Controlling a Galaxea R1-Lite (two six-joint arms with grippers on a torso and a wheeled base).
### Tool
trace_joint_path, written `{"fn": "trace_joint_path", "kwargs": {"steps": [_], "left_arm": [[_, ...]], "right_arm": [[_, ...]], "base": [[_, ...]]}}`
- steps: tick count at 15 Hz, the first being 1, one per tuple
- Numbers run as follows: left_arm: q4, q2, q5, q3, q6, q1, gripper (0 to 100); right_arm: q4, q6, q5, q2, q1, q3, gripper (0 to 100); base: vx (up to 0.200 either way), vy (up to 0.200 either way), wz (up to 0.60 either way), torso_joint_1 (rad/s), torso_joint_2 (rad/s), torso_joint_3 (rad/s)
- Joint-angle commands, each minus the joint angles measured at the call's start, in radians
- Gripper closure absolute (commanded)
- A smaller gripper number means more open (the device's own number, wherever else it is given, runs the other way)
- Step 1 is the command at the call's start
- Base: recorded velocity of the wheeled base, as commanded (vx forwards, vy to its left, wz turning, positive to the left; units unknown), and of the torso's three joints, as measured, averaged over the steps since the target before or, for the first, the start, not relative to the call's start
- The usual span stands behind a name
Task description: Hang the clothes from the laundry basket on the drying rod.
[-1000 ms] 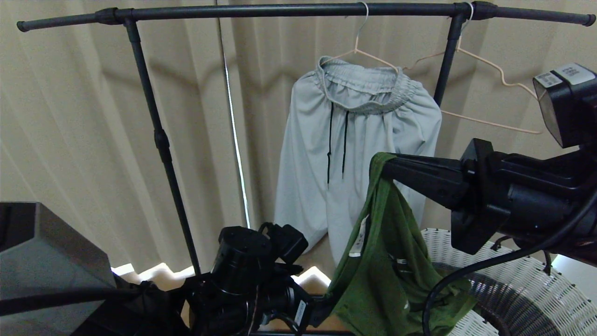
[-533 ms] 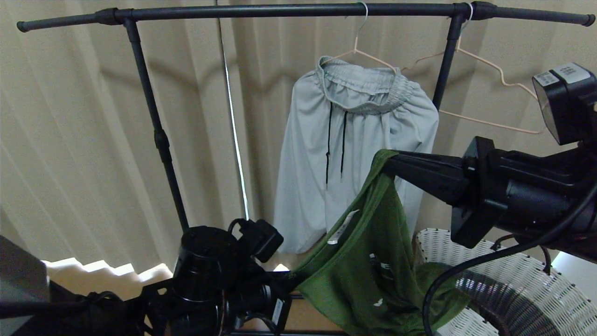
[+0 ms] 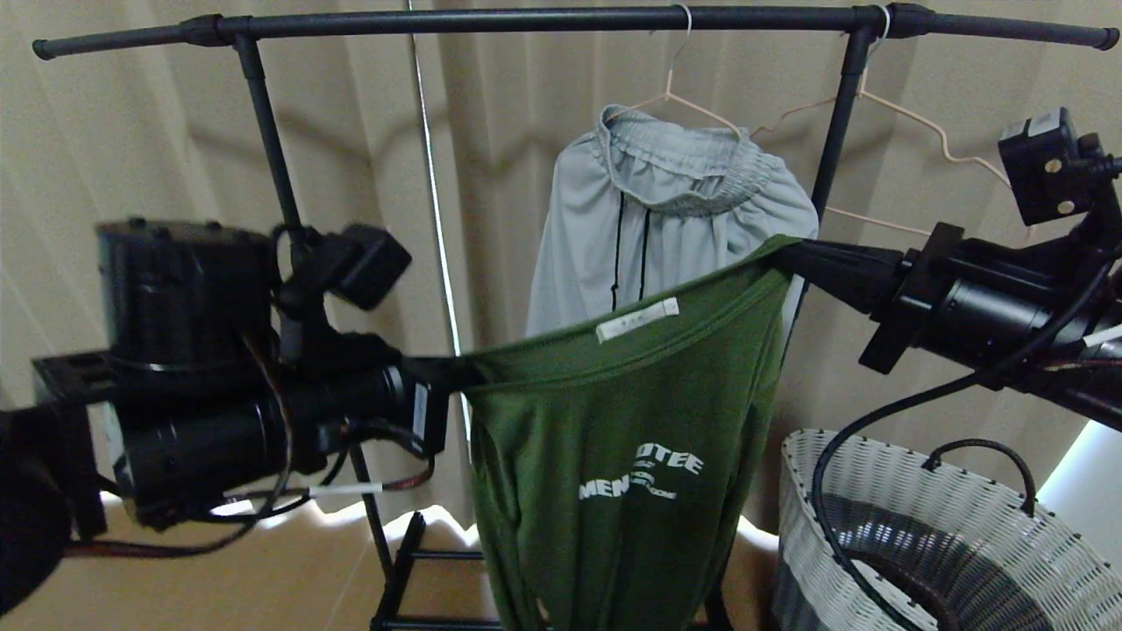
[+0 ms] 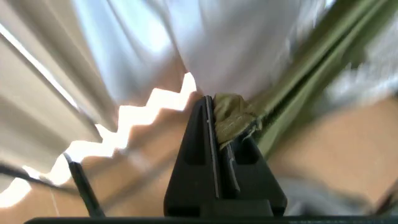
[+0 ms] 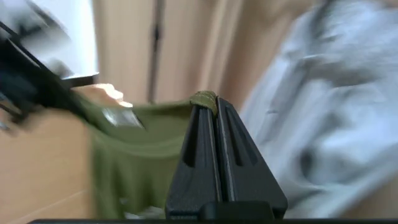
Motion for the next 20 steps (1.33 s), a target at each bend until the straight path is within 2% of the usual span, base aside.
{"fn": "trace_joint_path", "kwargs": {"steps": [1,2,4,8,9,14,17,20], "left_arm": [[0.073,-0.037,0.004,-0.218,0.000,0.032,100],[0.092,-0.022,0.004,-0.261,0.000,0.030,100],[0.102,0.007,0.014,-0.268,0.002,0.013,100],[0.099,0.083,0.181,-0.268,-0.002,-0.011,100],[0.101,0.083,0.198,-0.267,-0.003,-0.019,100],[0.099,0.083,0.196,-0.265,-0.044,-0.053,100],[0.098,0.083,0.195,-0.264,-0.046,-0.065,100],[0.085,0.095,0.190,-0.290,-0.044,-0.073,100]], "right_arm": [[0.005,0.000,0.000,0.035,-0.050,-0.073,100],[0.005,0.000,0.000,0.045,-0.066,-0.096,100],[0.007,-0.013,-0.002,0.061,-0.076,-0.090,100],[0.059,-0.028,-0.008,0.078,-0.102,-0.079,100],[0.087,-0.029,-0.055,0.078,-0.102,-0.085,100],[0.123,-0.042,-0.184,0.096,-0.103,-0.087,100],[0.143,-0.042,-0.195,0.061,-0.103,-0.079,100],[0.219,-0.039,-0.183,-0.034,-0.105,-0.055,100]], "base": [[0.000,0.000,0.00,0.000,0.00,0.000],[0.000,0.000,0.00,0.000,0.00,0.000],[0.000,0.000,0.00,0.000,0.00,0.000],[0.000,0.000,0.00,0.000,0.00,0.000],[0.000,0.000,0.00,0.000,0.00,0.000],[0.000,0.000,0.00,0.000,0.00,0.000],[0.000,0.000,0.00,0.000,0.00,0.000],[0.000,0.000,0.00,0.000,0.00,0.000]]}}
